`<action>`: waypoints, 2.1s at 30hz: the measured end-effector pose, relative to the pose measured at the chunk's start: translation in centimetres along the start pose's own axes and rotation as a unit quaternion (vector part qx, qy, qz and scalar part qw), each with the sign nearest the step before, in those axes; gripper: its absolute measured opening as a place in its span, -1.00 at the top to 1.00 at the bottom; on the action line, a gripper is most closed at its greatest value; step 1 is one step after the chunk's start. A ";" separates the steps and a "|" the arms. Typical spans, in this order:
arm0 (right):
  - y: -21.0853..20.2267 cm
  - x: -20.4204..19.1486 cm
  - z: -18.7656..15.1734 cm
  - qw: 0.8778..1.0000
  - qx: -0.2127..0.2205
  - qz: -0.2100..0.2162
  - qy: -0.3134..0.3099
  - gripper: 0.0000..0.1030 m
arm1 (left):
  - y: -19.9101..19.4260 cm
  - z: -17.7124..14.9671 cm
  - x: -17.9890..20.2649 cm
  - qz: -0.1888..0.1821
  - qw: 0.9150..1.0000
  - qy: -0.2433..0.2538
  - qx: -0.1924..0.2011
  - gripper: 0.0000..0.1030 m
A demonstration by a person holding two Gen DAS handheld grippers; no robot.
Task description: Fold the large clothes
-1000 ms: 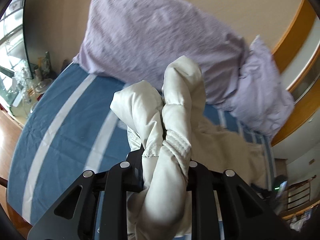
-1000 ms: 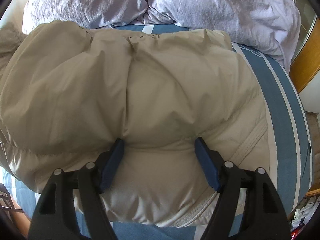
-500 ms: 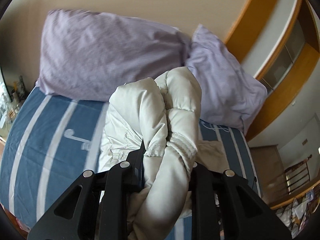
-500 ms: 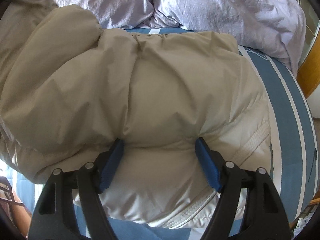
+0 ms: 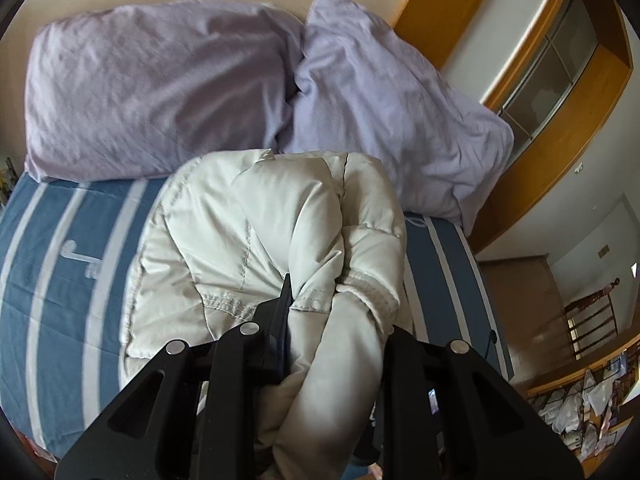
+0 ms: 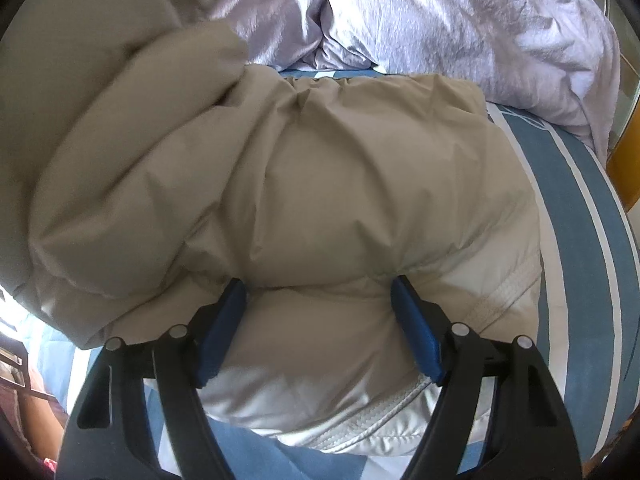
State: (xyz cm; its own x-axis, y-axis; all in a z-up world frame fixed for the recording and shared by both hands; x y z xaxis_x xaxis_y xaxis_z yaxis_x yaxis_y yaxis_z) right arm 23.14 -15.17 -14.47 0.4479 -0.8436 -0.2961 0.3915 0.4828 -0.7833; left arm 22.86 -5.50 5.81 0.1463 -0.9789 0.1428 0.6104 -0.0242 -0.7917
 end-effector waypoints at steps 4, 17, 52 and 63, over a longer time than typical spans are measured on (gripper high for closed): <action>-1.1 0.6 -0.2 1.000 0.009 0.006 0.000 -0.42 | 1.8 -0.7 2.4 -0.003 1.000 0.014 -0.019 0.61; -5.3 4.6 -2.3 0.999 0.035 -0.001 0.002 -0.34 | 8.1 -4.3 9.6 0.003 0.995 0.059 -0.081 0.61; -8.2 13.4 -4.2 0.994 0.045 -0.033 0.092 -0.34 | 6.5 -6.5 16.5 0.114 0.983 0.143 -0.029 -0.69; -9.1 14.0 -4.3 0.993 0.052 -0.044 0.098 -0.34 | 2.9 -5.8 15.6 0.062 0.990 0.124 -0.021 -0.72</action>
State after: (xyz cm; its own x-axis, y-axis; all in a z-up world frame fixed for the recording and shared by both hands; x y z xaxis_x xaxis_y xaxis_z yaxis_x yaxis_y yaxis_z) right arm 22.37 -32.38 -13.82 0.2461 -0.9086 -0.3374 0.5081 0.4173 -0.7535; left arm 22.40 -22.03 2.31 0.0194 -0.9945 -0.1029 0.5660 0.0958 -0.8188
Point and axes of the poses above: each gripper's, at about its wrist camera, not at the fingertips, and y roughly the way its jaws point, x to its right, z to its top, the point moved 5 cm from there along y, roughly the way its jaws point, and after that the axes turned 13 degrees about z, right-handed, at the moved point
